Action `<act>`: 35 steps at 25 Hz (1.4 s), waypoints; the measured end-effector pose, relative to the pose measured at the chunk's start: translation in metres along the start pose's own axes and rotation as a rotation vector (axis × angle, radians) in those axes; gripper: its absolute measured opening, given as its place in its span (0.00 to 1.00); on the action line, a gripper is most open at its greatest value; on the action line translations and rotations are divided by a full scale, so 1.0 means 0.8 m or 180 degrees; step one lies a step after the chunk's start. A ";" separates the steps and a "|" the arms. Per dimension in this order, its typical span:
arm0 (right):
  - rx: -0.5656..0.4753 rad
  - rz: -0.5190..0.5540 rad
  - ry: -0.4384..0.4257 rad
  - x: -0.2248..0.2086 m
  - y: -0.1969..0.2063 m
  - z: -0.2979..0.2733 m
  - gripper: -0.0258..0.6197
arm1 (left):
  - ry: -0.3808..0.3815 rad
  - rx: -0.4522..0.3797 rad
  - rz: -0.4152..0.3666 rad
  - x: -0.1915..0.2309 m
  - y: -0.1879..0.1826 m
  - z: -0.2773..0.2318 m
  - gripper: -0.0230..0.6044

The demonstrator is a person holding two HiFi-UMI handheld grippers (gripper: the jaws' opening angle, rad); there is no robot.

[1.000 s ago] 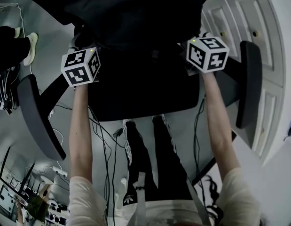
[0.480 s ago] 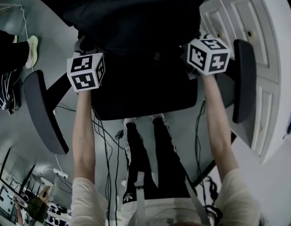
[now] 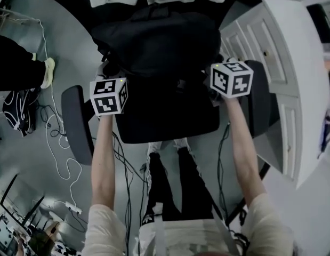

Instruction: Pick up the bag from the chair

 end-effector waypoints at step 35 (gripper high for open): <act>-0.0889 0.0288 0.0285 0.261 -0.167 0.356 0.25 | -0.0190 -0.0840 -0.0065 -0.031 -0.253 0.396 0.13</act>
Point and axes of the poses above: the fingertips, and each gripper's own axes: z backward along the fingers, x to its left, y out of its underside, the point moved 1 cm from there along z, backward along the fingers, and after that the axes turned 10 degrees about -y, right-handed, at the moved point
